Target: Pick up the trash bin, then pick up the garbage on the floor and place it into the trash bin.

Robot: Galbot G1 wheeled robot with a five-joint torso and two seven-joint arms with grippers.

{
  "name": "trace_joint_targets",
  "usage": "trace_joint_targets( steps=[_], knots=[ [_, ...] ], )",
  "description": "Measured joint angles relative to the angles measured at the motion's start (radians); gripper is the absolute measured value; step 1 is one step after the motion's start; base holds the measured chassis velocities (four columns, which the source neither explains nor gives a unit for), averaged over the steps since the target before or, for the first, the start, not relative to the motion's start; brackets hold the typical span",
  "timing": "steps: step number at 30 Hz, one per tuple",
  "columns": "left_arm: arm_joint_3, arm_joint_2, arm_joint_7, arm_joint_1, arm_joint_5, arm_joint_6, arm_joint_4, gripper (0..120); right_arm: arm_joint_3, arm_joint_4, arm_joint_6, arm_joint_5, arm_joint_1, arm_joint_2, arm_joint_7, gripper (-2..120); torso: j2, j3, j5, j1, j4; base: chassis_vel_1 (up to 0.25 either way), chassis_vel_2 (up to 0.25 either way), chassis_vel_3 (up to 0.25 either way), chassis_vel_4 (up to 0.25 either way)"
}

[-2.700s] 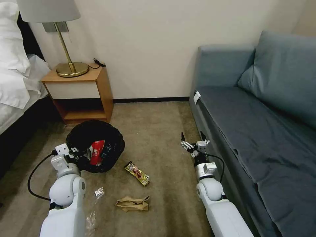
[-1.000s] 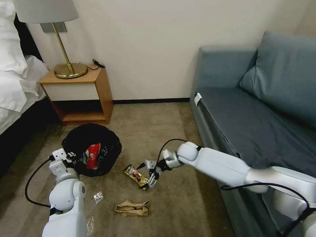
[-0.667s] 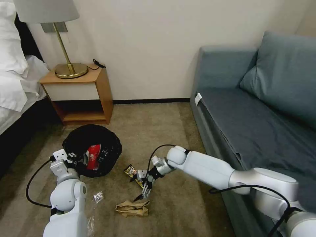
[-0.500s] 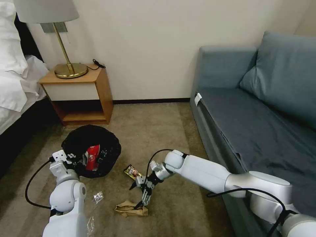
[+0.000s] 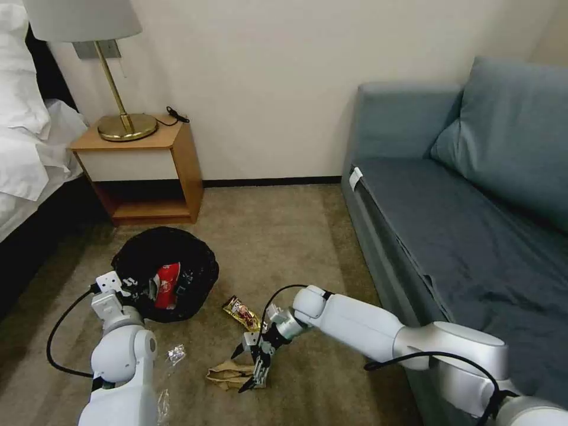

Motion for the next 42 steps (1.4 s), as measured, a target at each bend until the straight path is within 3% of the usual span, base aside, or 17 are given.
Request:
trace_joint_targets(
  steps=[20,42],
  knots=[
    [-0.007,-0.003,-0.009,0.032,0.0,-0.01,-0.02,2,0.085,-0.253,0.108,-0.139,-0.079,0.128,0.027,100,0.0,0.0,0.0,0.0,0.0,0.0,0.0,0.0,0.0],
    [-0.004,-0.002,-0.009,0.022,0.001,-0.014,-0.01,2,0.106,-0.26,0.132,-0.139,-0.088,0.107,0.062,21,0.0,0.0,0.0,0.0,0.0,0.0,0.0,0.0,0.0]
  ],
)
